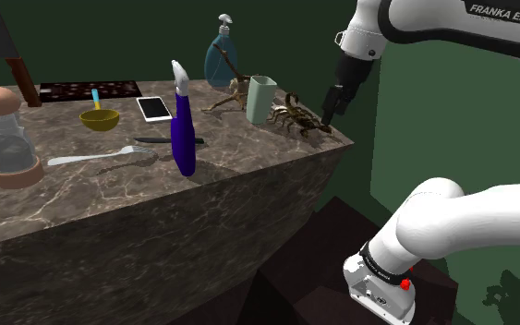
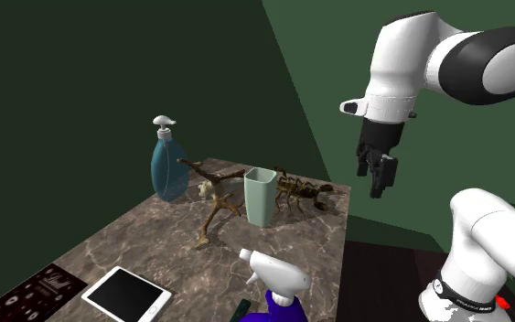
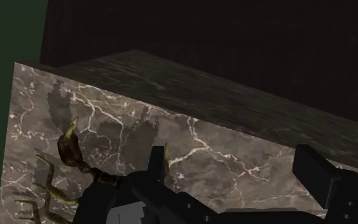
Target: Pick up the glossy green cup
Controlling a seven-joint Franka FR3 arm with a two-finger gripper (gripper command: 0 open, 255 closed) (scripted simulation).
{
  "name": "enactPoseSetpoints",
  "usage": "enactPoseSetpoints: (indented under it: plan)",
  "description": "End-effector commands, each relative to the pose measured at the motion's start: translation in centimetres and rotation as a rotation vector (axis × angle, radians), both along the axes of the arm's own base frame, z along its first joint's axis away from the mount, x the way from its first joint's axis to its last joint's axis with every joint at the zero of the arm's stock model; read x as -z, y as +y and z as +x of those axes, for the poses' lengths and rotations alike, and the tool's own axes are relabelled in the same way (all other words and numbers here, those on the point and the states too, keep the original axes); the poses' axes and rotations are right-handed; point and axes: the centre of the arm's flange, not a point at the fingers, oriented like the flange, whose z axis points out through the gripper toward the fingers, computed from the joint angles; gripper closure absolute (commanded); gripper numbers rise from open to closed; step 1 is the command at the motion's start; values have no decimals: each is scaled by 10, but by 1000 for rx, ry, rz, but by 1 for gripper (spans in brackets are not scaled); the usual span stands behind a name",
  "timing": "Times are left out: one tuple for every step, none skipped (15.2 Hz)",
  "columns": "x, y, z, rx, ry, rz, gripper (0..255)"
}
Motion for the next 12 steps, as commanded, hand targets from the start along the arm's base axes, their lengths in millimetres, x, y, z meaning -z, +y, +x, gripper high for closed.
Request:
enactPoseSetpoints:
  plan:
    - [0, 0, 0, 0, 0, 0, 0]
    - [-2, 2, 14, -4, 6, -1, 0]
    - [-3, 3, 28, -8, 11, -2, 0]
    - [-5, 5, 42, -11, 17, -3, 0]
    - [-6, 7, 55, -15, 22, -3, 0]
    - [-7, 9, 69, -19, 28, -4, 0]
    - [-8, 10, 83, -23, 33, -5, 0]
    - [-10, 12, 97, -26, 39, -6, 0]
    - [-11, 14, 111, -30, 44, -7, 0]
    - [-12, 16, 125, -34, 50, -8, 0]
    - [-12, 18, 139, -38, 55, -8, 0]
    - [-13, 21, 153, -41, 61, -9, 0]
